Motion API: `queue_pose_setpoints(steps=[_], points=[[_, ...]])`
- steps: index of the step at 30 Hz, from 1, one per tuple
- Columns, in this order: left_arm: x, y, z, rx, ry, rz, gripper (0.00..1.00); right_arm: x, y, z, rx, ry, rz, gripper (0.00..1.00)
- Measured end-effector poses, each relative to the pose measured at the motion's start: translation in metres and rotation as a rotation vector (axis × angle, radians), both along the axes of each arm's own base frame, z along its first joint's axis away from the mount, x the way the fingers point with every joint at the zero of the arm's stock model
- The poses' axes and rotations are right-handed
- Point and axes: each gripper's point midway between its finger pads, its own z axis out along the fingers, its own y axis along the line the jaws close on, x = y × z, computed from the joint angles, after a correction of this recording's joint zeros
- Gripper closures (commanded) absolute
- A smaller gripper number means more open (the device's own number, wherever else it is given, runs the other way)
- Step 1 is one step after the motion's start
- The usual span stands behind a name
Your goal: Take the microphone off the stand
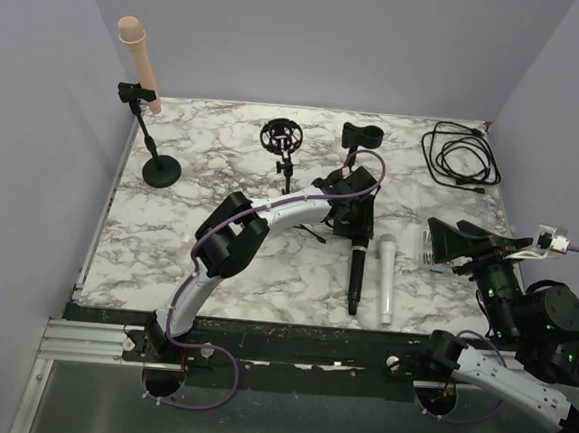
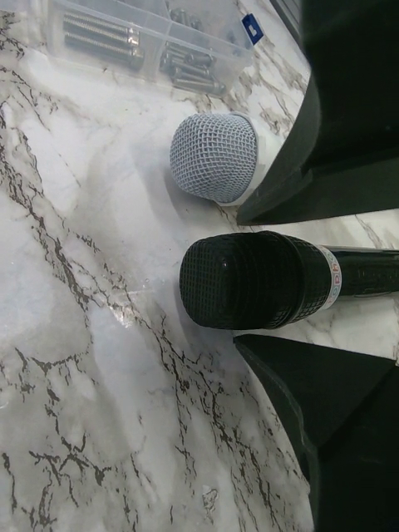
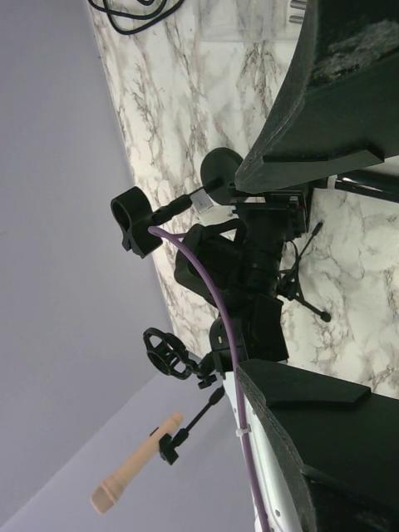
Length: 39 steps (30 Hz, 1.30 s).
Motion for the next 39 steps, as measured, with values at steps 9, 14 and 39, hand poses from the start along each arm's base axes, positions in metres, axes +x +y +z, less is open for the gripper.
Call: queue_pose_setpoints(steps=[9, 14, 39], points=[[0.000, 0.000, 0.000, 0.001, -0.006, -0.007, 0.20, 0.000, 0.000, -0.001, -0.001, 0.001, 0.000, 0.11], [0.001, 0.001, 0.002, 0.002, -0.025, -0.028, 0.15, 0.000, 0.001, -0.001, -0.001, 0.002, 0.000, 0.11], [-0.096, 0.124, 0.324, -0.415, -0.683, -0.345, 0.14, 0.043, 0.101, -0.061, -0.155, 0.229, 0.072, 0.09]])
